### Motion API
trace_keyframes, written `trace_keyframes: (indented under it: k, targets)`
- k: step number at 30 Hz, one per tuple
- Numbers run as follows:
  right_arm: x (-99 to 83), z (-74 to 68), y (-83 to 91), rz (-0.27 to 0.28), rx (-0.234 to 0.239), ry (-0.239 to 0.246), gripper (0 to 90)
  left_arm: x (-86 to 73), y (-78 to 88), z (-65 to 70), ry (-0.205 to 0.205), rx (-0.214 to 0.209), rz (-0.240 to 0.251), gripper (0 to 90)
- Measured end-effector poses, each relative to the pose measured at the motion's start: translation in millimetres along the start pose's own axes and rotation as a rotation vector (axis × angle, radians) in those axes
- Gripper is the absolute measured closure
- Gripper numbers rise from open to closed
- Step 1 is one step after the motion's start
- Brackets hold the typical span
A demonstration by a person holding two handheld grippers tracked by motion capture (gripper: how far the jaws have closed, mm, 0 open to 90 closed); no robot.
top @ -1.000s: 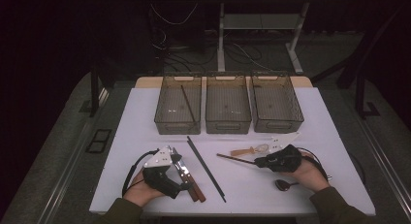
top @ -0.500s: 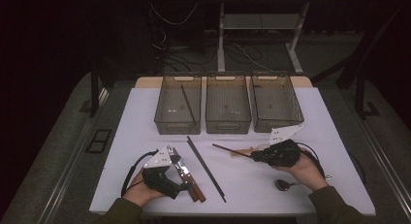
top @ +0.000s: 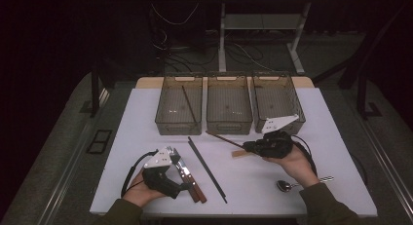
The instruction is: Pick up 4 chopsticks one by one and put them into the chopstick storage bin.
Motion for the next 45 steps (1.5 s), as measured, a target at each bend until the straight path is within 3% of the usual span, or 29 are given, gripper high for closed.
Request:
trace_keyframes:
  k: [24,45]
  targets:
    - [63.1,-0.8,-41.9,-0.011,-0.085,-0.104,85.8,1.6,0.0,0.5,0.013,0.011,0.006,0.0]
    - [125.8,8.5,-82.0,-0.048,-0.181,-0.151,85.8,3.0,-2.9,2.2,0.01,0.012,-0.002,0.0]
Point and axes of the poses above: each handheld gripper's, and its own axes: y roughly backward along the jaws, x roughly out of its top, z roughly to its right, the point moved 1 cm from there along -y, roughly forward along the jaws, and after that the axes turned 14 degrees about -x, right-handed, at the moved point
